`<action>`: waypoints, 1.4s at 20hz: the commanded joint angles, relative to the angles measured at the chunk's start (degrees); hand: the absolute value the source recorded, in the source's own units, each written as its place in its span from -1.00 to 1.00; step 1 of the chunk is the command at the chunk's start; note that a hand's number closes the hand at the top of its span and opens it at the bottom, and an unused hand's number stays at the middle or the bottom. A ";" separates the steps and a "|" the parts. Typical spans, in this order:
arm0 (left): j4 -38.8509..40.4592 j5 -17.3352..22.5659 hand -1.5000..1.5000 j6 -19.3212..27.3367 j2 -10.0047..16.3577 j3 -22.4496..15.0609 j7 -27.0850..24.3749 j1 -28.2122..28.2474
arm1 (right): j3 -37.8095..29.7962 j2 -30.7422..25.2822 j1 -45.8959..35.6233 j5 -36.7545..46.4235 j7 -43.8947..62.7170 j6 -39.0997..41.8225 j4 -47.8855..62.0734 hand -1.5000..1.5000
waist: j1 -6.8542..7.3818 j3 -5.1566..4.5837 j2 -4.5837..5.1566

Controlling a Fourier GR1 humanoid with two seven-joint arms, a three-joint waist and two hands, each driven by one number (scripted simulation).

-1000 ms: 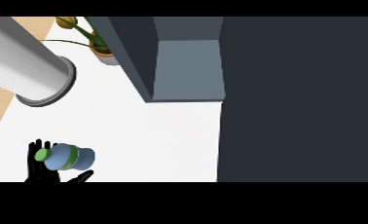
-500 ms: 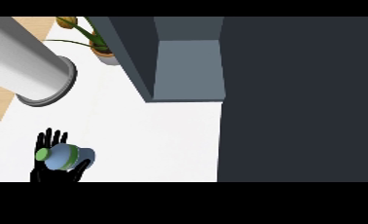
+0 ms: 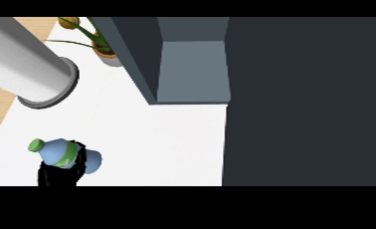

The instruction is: Pick up the bottled water, place it into the cabinet and close the cabinet

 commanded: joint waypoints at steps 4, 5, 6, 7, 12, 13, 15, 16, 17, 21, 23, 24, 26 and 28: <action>-3.09 -0.67 1.00 2.49 1.24 1.02 -4.32 -0.32 | -1.09 0.13 1.93 -5.51 3.14 0.45 -10.15 -1.00 | 0.11 0.02 -0.07; -6.97 -1.56 1.00 6.33 -0.57 0.09 -4.41 -1.20 | 2.77 1.69 0.58 -2.45 5.73 -1.96 -11.06 -1.00 | 0.60 0.05 0.00; -4.27 -1.61 1.00 3.06 0.80 -0.82 -2.84 -2.91 | -2.74 -1.18 2.61 -8.92 3.58 1.01 -9.27 -1.00 | -0.09 0.03 -0.03; -4.91 -3.34 1.00 4.93 -1.07 -3.07 -2.07 -4.52 | 0.77 1.11 -0.82 -1.19 0.11 1.62 -4.29 -1.00 | -0.28 0.06 -0.14; -3.92 -7.52 1.00 3.40 -4.45 -12.14 0.82 -10.18 | 0.16 -0.72 -0.98 -3.65 1.18 1.08 -5.38 -1.00 | -0.72 0.03 -0.05; -3.87 -8.14 1.00 3.44 -4.48 -13.04 1.71 -11.05 | -1.71 -2.10 -3.12 -5.52 2.60 0.24 -4.02 -1.00 | -0.14 0.05 0.09; -10.30 -8.02 1.00 3.09 -4.50 -13.55 4.49 -7.88 | -2.13 -0.78 1.35 -6.26 2.49 0.79 -7.69 -1.00 | 0.01 0.08 -0.27; -9.58 -7.81 1.00 5.07 -4.52 -13.88 7.59 -11.90 | -1.70 -0.41 -0.23 -5.26 2.66 -0.41 -7.88 -1.00 | -0.14 0.06 -0.14; -11.90 -6.20 1.00 6.63 -4.53 -19.20 4.69 -8.41 | -0.97 -0.44 1.18 -5.07 2.13 0.57 -9.46 -1.00 | -0.15 0.04 -0.33; -20.88 -5.03 1.00 10.50 -4.55 -25.96 10.73 -6.79 | 0.84 0.63 0.00 -2.59 3.58 -0.55 -8.36 -1.00 | 0.31 0.07 -0.36; -24.65 -3.44 1.00 14.19 -4.56 -30.72 12.43 -7.12 | 0.45 0.52 -2.13 -3.05 3.31 -0.93 -6.19 -1.00 | 0.30 0.07 -0.28; -25.87 -3.11 1.00 17.08 -4.56 -33.20 12.43 -8.30 | 1.56 0.26 -4.18 -3.14 5.51 -2.36 -7.05 -1.00 | 0.57 0.05 -0.13; -31.76 -3.48 1.00 17.98 -4.56 -32.82 17.71 -8.10 | 0.90 0.68 -1.55 -3.73 5.77 -2.06 -8.95 -1.00 | 0.52 0.06 -0.23; -35.26 -2.98 1.00 22.55 -4.57 -37.40 19.65 -8.49 | 1.85 0.51 -2.08 -3.34 5.82 -1.74 -8.82 -1.00 | 0.36 0.06 -0.24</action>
